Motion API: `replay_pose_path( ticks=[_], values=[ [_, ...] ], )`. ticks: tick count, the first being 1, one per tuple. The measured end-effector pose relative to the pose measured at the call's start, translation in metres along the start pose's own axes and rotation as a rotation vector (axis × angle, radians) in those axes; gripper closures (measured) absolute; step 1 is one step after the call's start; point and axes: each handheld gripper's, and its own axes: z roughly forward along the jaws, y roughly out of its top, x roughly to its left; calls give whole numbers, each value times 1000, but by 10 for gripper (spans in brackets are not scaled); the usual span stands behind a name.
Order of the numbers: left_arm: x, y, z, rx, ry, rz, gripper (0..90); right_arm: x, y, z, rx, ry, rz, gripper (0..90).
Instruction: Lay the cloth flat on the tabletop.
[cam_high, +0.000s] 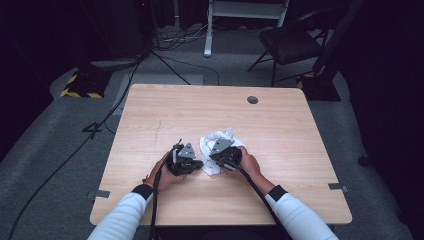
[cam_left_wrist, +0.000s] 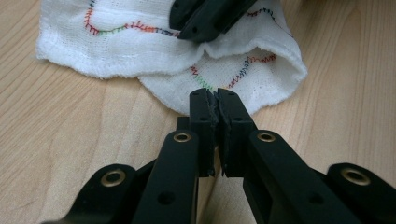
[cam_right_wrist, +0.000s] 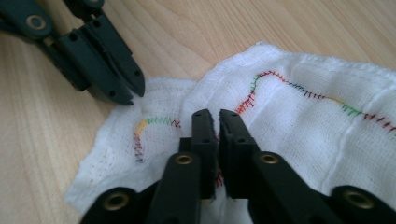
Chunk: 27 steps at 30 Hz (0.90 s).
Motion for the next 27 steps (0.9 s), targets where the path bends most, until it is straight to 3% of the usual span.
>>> replay_pose_path(
  ticks=[9, 10, 13, 14, 15, 21, 27],
  values=[
    [0, 0, 0, 1, -2, -3, 856, -7, -10, -29, -67, 22, 27, 900],
    [0, 0, 0, 1, -2, -6, 856, -9, -15, -43, -95, 21, 35, 900],
    [-1, 1, 2, -3, -7, -10, 856, -11, -24, -61, -116, 20, 49, 900],
    [-1, 1, 2, -3, -7, -10, 856, -11, -24, -61, -116, 20, 49, 900],
    [-3, 3, 3, 2, -4, -2, 856, -12, -34, -74, -120, 22, 52, 900],
    [-6, 4, 4, 4, -16, 6, 855, -12, -69, -100, -104, 34, 80, 900],
    [-8, 4, 4, 7, -23, 10, 856, -8, -91, -109, -79, 37, 87, 900]
  ],
)
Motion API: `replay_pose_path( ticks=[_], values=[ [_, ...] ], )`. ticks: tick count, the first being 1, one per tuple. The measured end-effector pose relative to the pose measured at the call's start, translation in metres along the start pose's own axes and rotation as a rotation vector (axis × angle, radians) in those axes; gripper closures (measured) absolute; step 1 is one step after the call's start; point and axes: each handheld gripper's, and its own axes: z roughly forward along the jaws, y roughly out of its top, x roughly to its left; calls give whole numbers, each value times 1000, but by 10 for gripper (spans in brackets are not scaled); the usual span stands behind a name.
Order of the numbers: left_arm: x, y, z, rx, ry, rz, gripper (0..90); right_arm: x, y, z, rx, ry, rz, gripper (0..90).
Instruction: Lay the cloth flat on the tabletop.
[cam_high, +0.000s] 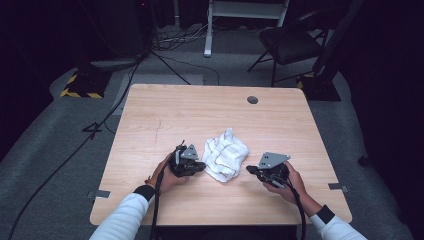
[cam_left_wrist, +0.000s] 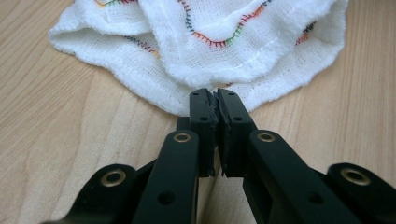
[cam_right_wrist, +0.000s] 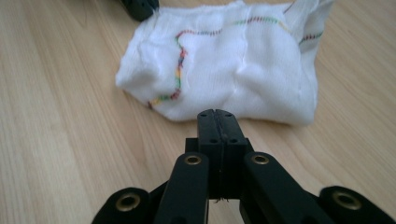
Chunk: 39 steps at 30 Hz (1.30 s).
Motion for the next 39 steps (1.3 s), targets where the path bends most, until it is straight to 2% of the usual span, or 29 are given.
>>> replay_pose_path(
  ticks=[1, 3, 7, 12, 14, 15, 17, 18, 20, 22, 23, 26, 28, 30, 39],
  values=[
    [-1, 0, 0, -2, -5, 2, 855, 1, -3, 0, 0, 10, -9, 900],
    [-2, 0, 0, 4, -5, 11, 856, 1, -1, 1, -23, -5, -9, 843],
    [-3, 0, 0, 7, -14, 11, 856, 4, 16, 9, -63, -17, -25, 746],
    [-4, 0, -1, 11, -20, 17, 856, 15, 46, 32, -96, -2, -63, 613],
    [-4, 0, 0, 10, -23, 16, 856, 17, 50, 36, -95, -1, -68, 591],
    [-5, 0, -1, 12, -24, 24, 856, 23, 61, 49, -84, 19, -86, 564],
    [-5, 0, -1, 12, -26, 28, 856, 24, 64, 53, -77, 24, -93, 560],
    [-6, 0, -1, 9, -30, 27, 856, 28, 70, 67, -46, 33, -99, 557],
    [-7, 0, -1, 11, -32, 29, 857, 29, 74, 78, -16, 41, -104, 557],
    [-7, 0, -1, 12, -31, 31, 857, 29, 76, 81, -6, 44, -105, 561],
    [-7, 0, -1, 9, -32, 26, 857, 29, 78, 89, 10, 72, -98, 572],
    [-7, -1, -1, 7, -33, 24, 858, 31, 78, 101, 66, 60, -107, 586],
    [-7, -1, -1, 9, -34, 23, 858, 30, 76, 107, 92, 48, -96, 604],
    [-7, -1, -2, 10, -33, 27, 858, 27, 75, 108, 88, 59, -69, 624],
    [-6, -2, -2, 10, -39, 32, 859, 24, 73, 107, 91, 71, -67, 689]
  ],
)
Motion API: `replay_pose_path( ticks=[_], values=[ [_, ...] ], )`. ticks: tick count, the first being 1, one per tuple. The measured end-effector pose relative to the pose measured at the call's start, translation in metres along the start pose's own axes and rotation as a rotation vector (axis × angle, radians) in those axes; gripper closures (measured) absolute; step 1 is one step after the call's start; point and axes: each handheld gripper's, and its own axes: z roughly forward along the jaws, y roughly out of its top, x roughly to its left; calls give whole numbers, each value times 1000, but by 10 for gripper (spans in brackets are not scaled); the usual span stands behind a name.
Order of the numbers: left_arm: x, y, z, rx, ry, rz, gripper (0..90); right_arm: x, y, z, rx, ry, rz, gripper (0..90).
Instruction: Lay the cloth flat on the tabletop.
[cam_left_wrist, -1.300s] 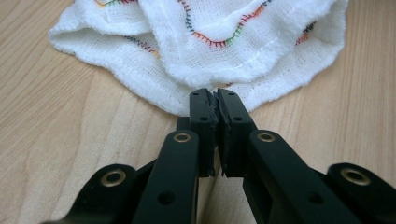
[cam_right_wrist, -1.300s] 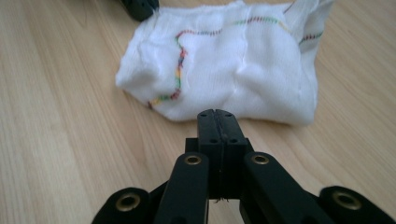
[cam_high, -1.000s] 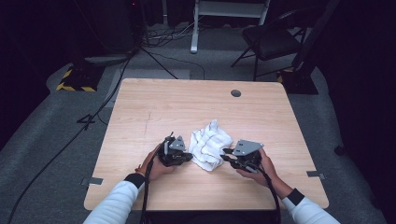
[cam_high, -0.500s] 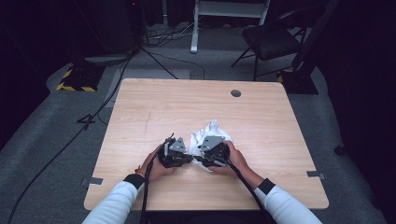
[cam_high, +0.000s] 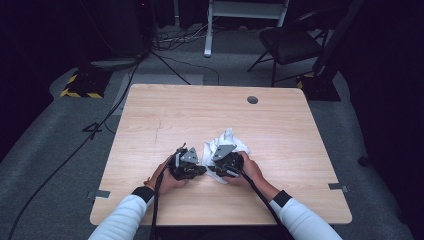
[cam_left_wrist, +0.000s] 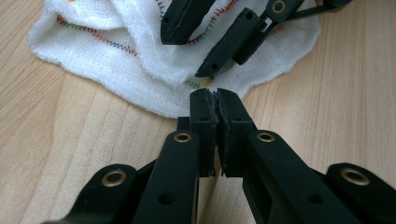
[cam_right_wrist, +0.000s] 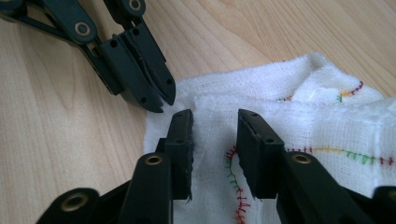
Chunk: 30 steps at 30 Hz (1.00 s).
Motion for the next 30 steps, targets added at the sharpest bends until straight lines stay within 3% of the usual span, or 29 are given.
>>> replay_pose_path(
  ticks=[5, 13, 15, 22, 26, 28, 30],
  values=[
    [0, 0, 0, 2, -2, 1, 859, 1, 0, -1, 2, 0, -19, 838],
    [0, 0, -1, 6, 2, 5, 859, -3, -1, -18, -52, -20, -4, 864],
    [0, 0, -1, 8, 8, 5, 859, -7, -2, -36, -102, -36, 11, 866],
    [-1, 1, -3, 4, 26, 5, 859, -22, -21, -85, -172, -87, 59, 867],
    [-2, 3, -4, -2, 24, 12, 859, -30, -43, -116, -192, -135, 106, 867],
    [-3, 3, -4, 0, 23, 8, 860, -31, -49, -121, -196, -145, 119, 868],
    [-4, 4, -4, -5, 19, 12, 860, -37, -74, -139, -199, -195, 177, 867]
  ],
)
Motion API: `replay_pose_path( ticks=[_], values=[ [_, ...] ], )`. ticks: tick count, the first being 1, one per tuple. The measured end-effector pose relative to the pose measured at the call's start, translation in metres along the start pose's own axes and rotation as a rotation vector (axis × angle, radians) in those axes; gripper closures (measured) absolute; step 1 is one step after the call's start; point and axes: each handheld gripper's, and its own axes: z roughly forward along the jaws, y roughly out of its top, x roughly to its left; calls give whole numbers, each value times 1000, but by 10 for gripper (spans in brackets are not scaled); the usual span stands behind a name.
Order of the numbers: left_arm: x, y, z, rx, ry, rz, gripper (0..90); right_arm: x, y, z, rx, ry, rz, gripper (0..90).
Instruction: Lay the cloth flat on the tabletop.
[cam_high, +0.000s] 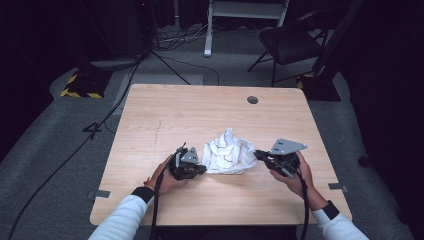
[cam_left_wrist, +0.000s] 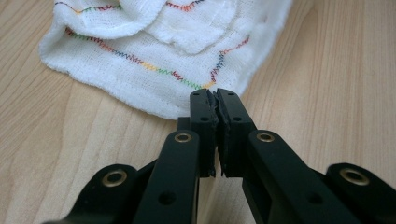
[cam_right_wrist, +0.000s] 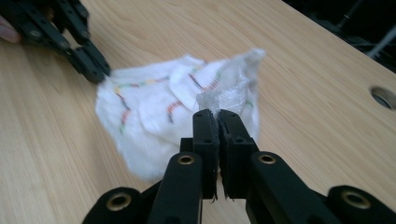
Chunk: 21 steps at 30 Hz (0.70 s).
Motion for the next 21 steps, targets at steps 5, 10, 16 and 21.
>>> replay_pose_path(
  ticks=[5, 10, 16, 21],
  values=[
    [-10, 6, 1, -14, -29, 26, 859, -11, -32, -17, 19, -19, 81, 868],
    [-20, 8, 6, 14, -53, 51, 859, -4, -56, -16, 98, 4, 102, 867],
    [-40, 9, 7, 35, -80, 88, 857, 0, -78, -21, 141, 44, 148, 863],
    [-48, 8, 6, 41, -70, 86, 839, 1, -90, -26, 164, 53, 169, 800]
  ],
)
